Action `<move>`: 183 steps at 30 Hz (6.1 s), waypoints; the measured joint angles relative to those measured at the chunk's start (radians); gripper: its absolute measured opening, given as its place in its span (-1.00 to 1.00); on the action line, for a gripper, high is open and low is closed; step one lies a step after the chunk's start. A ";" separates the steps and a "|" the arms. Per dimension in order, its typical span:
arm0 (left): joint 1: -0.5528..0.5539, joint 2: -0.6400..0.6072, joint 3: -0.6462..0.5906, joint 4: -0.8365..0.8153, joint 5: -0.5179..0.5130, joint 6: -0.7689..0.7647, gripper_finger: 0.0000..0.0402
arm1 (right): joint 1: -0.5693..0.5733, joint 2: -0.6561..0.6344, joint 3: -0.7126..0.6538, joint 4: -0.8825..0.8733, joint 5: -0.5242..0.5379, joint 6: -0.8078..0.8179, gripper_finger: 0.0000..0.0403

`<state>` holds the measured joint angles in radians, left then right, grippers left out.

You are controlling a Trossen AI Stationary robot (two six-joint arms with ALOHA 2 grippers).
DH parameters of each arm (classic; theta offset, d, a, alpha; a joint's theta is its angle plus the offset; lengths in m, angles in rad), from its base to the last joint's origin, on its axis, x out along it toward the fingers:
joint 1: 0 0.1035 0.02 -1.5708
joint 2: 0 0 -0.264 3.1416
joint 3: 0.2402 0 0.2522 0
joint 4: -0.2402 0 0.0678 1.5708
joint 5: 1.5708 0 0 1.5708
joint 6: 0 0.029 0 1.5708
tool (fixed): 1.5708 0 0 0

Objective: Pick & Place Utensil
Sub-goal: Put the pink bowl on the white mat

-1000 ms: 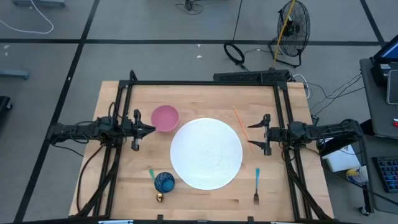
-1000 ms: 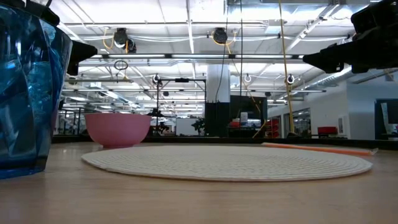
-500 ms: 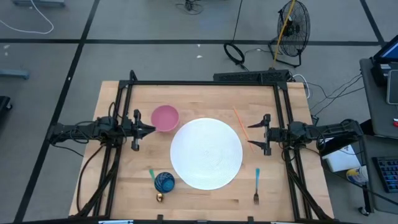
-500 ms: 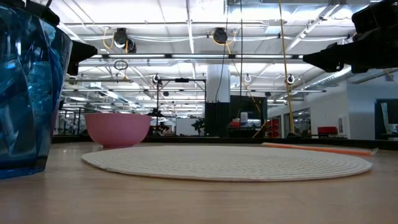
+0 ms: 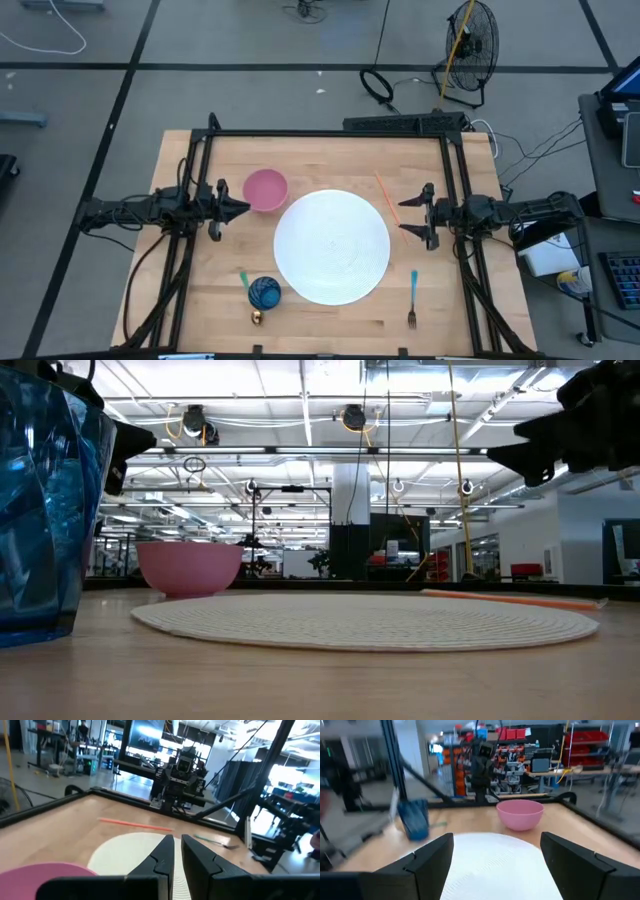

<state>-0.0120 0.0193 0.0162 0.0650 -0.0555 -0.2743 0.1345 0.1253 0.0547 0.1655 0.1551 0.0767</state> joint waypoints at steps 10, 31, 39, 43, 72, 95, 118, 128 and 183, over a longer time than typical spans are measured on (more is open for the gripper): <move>0.000 0.000 0.000 -0.010 -0.008 0.086 -0.81 | 0.000 0.000 0.000 0.073 0.000 0.147 0.45; 0.000 0.000 0.000 -0.022 -0.090 0.217 -0.81 | -0.002 0.000 0.000 0.069 0.054 0.038 0.45; 0.000 0.000 0.000 -0.014 -0.129 0.112 -0.81 | -0.002 0.000 0.000 0.069 0.050 0.074 0.45; 0.000 0.000 0.000 -0.016 -0.059 0.135 -0.81 | -0.002 0.000 0.000 0.069 0.051 0.082 0.45; 0.000 0.000 0.000 -0.012 -0.046 0.119 -0.81 | -0.002 0.000 0.000 0.070 0.053 -0.064 -0.73; 0.000 0.147 0.000 0.393 0.104 0.329 -0.44 | -0.002 0.000 0.000 0.260 0.077 -0.275 -0.63; 0.008 0.476 0.468 -0.185 -0.190 0.286 -0.44 | -0.002 0.205 0.299 -0.046 0.081 -0.122 -0.63; 0.008 0.722 0.602 -0.487 -0.205 0.173 -0.44 | -0.002 0.384 0.362 -0.053 0.083 -0.142 -0.63; 0.636 1.173 0.683 -0.698 -0.082 -0.008 -0.43 | -0.002 0.517 0.374 -0.066 0.014 -0.062 -0.63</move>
<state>0.6243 1.1926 0.6994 -0.6329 -0.1377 -0.2826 0.1329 0.6422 0.4290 0.0994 0.1691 0.0151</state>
